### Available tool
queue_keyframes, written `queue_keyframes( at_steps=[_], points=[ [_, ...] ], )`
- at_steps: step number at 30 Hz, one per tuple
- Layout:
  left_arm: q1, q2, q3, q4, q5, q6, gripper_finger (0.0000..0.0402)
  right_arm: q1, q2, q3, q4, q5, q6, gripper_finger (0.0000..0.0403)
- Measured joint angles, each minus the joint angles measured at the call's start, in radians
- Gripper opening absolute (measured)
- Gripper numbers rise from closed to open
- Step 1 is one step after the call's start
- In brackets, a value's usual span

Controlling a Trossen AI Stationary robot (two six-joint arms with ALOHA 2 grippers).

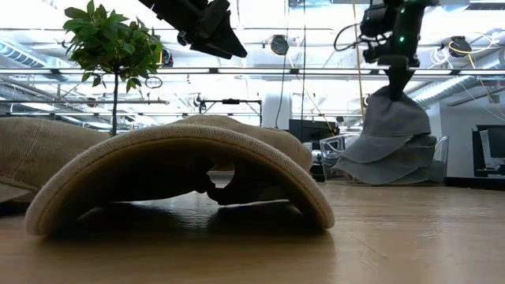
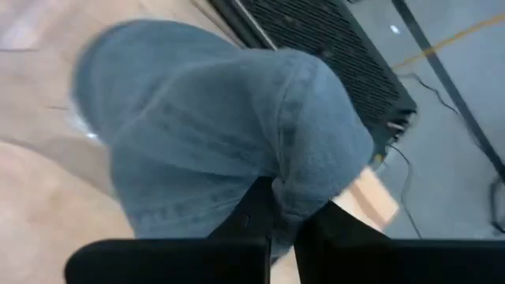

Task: Pick & Place hat
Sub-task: Put the blue cap into the right transparent bin

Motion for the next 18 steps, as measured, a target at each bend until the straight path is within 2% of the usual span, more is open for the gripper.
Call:
queue_keyframes(
  at_steps=[4, 9, 18],
  points=[
    [0.0, 0.0, 0.0, 0.0, 0.0, 0.0, 0.034, 0.007, 0.072, 0.0, 0.032, 0.007, -0.004, 0.001],
    [0.0, 0.0, 0.0, 0.0, 0.0, 0.0, 0.034, 0.053, 0.145, -0.002, 0.048, -0.041, -0.003, 0.001],
    [0.0, 0.0, 0.0, 0.0, 0.0, 0.0, 0.034, 0.159, 0.174, -0.002, 0.049, -0.024, 0.039, 0.001]
  ],
)
